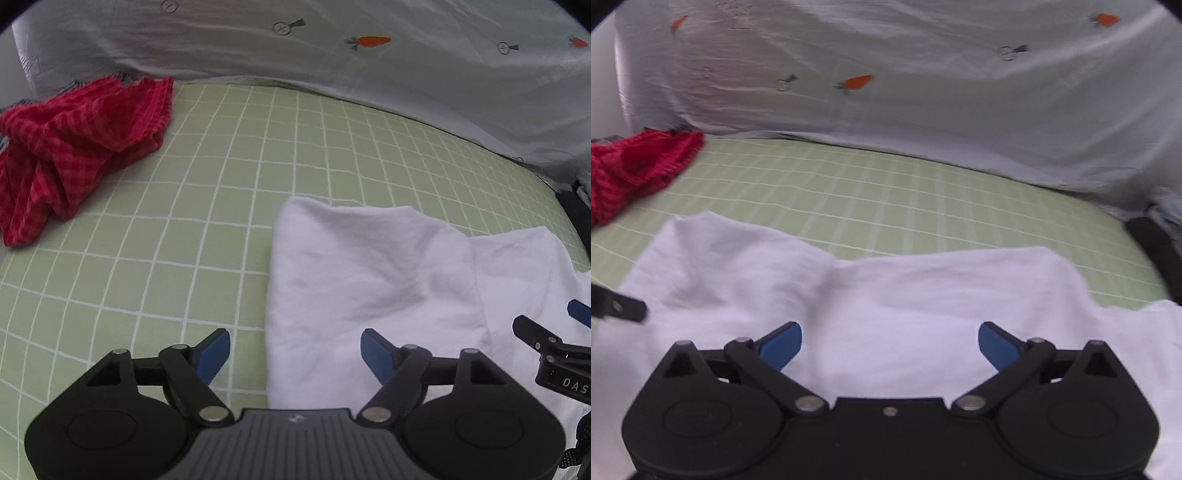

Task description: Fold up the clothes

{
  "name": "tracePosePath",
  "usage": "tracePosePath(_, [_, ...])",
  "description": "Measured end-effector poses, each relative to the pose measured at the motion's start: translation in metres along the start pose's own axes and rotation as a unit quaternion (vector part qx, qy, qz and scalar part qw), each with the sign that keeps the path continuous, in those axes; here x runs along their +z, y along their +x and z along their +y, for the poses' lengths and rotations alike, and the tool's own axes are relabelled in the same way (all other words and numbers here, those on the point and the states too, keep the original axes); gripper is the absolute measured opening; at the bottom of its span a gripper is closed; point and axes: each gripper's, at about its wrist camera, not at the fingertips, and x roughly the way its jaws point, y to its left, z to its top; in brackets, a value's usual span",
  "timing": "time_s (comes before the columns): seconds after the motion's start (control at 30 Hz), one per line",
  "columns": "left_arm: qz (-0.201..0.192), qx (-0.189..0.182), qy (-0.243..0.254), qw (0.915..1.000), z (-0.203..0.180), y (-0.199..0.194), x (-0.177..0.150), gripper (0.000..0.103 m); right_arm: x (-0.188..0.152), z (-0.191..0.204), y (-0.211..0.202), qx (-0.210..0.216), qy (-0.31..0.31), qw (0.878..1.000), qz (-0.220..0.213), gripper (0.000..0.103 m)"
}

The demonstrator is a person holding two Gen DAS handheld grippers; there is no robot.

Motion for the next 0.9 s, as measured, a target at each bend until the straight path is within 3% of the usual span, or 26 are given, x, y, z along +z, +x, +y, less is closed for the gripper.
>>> tracePosePath(0.13, [-0.027,-0.037,0.05,0.9977,-0.032,-0.018,-0.006,0.092,-0.023,-0.049,-0.015,0.0,0.14,0.99,0.029,0.103])
tracePosePath(0.23, [-0.028,-0.069,0.092,0.993,-0.065,-0.021,-0.018,0.096,-0.045,-0.088,-0.029,-0.043,0.223,0.973,0.047,0.102])
tracePosePath(0.33, [0.002,-0.083,0.127,0.9884,-0.1,-0.011,-0.035,0.096,-0.07,-0.127,-0.049,-0.078,0.269,0.959,0.042,0.102])
tracePosePath(0.47, [0.051,-0.086,0.123,0.9874,-0.131,0.003,-0.061,0.096,-0.104,-0.189,-0.067,-0.081,0.366,0.926,0.05,0.1])
tracePosePath(0.63, [0.06,-0.044,0.092,0.993,-0.15,0.015,-0.078,0.099,-0.139,-0.247,-0.087,-0.067,0.43,0.899,0.04,0.098])
tracePosePath(0.77, [0.061,0.003,0.128,0.9898,-0.168,0.023,-0.088,0.103,-0.15,-0.285,-0.101,-0.087,0.453,0.887,0.022,0.098])
tracePosePath(0.87, [0.056,0.038,0.161,0.9847,-0.182,0.026,-0.095,0.103,-0.155,-0.315,-0.104,-0.133,0.459,0.878,0.009,0.102])
tracePosePath(0.9, [0.058,0.038,0.148,0.9866,-0.181,0.027,-0.094,0.103,-0.156,-0.326,-0.102,-0.139,0.458,0.878,0.005,0.103])
